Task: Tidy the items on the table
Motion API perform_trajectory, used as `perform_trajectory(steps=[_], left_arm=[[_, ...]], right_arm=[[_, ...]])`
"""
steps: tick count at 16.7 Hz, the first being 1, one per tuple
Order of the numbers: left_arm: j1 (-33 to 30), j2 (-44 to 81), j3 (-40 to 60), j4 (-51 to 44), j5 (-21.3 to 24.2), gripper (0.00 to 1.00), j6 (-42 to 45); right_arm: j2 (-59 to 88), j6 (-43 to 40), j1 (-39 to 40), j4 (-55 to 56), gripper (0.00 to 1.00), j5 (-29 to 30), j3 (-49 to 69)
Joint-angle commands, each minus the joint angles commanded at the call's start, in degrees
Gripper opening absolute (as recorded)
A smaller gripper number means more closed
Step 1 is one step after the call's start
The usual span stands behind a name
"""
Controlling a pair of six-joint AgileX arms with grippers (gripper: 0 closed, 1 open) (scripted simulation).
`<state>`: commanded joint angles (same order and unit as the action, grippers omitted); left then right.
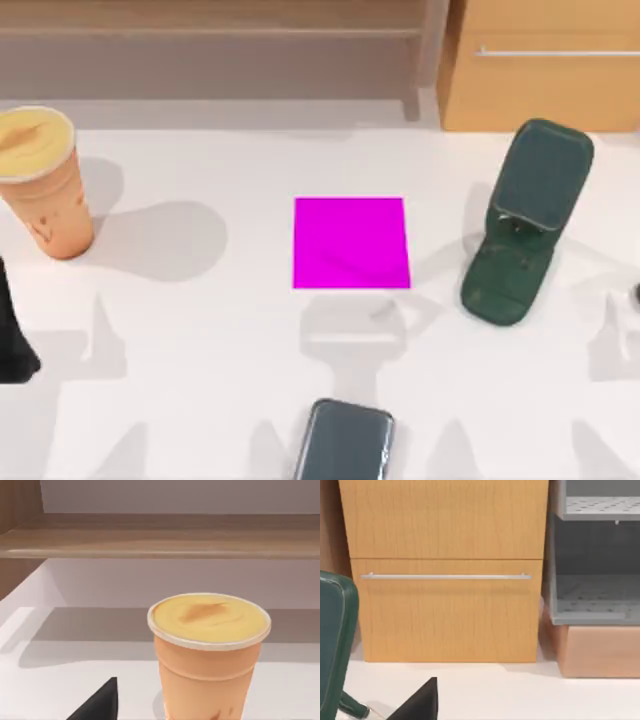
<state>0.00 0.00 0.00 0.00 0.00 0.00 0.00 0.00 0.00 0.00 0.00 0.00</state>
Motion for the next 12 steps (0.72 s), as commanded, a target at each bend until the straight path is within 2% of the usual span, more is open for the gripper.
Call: perform_trajectory(steps=[5, 8, 12], left_arm=[[0.0, 0.0, 0.0, 0.0, 0.0, 1.0, 0.0], [0.0, 0.0, 0.0, 0.0, 0.0, 1.0, 0.0], [0.0, 0.0, 0.0, 0.0, 0.0, 1.0, 0.0]], right_arm=[[3.63, -3.29, -0.17, -2.89, 1.0, -0.01, 3.47], [12.71, -10.69, -0.54, -9.4, 1.0, -0.04, 11.73], [32.7, -24.56, -1.26, -21.62, 1.0, -0.06, 27.21]])
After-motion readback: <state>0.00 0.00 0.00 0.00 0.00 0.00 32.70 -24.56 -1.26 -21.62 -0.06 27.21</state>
